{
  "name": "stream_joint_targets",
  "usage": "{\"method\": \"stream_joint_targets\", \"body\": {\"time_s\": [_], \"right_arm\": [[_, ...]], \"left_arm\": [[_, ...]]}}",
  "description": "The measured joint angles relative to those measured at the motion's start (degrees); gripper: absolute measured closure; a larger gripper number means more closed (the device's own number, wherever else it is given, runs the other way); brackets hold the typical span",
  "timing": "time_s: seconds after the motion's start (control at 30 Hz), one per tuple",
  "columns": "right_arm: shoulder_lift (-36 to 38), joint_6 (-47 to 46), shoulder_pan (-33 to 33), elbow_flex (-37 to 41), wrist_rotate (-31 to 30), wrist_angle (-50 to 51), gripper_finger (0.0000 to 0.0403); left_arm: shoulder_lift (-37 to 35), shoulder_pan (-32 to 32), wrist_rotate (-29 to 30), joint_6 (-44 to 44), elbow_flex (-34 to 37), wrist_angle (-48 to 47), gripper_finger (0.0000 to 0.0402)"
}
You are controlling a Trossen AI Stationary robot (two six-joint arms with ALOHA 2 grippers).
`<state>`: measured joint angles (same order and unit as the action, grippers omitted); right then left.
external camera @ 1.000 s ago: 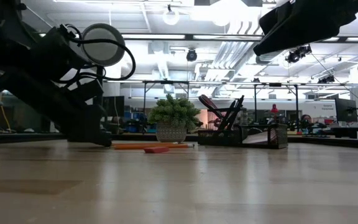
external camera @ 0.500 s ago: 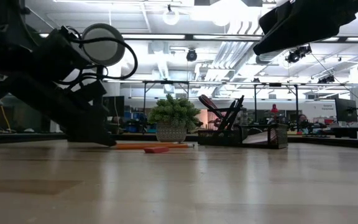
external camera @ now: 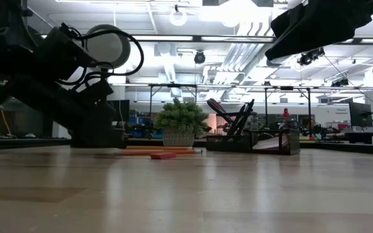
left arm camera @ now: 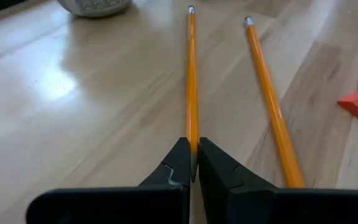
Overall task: Pick and place office supplies into organizer
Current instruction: Put the top left yellow pencil into the black desk organizer
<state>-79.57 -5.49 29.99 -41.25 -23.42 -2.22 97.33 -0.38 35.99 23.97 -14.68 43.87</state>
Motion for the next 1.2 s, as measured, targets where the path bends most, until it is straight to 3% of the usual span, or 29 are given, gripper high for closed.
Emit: {"method": "stream_joint_targets", "body": {"time_s": [0.7, 0.97, 1.2], "right_arm": [[0.00, 0.51, -0.01, 0.00, -0.59, 0.04, 0.0402], [0.00, 7.90, -0.01, 0.00, -0.96, 0.05, 0.0402], [0.00, 4.20, -2.86, 0.00, -6.80, -0.64, 0.0395]], "left_arm": [[-16.45, -1.42, 0.16, -15.00, 0.00, 3.97, 0.0401], [-21.87, -3.51, -3.88, -23.63, -0.04, 12.38, 0.0401], [-23.31, -3.50, -8.08, -27.33, -0.04, 17.38, 0.0401]]}}
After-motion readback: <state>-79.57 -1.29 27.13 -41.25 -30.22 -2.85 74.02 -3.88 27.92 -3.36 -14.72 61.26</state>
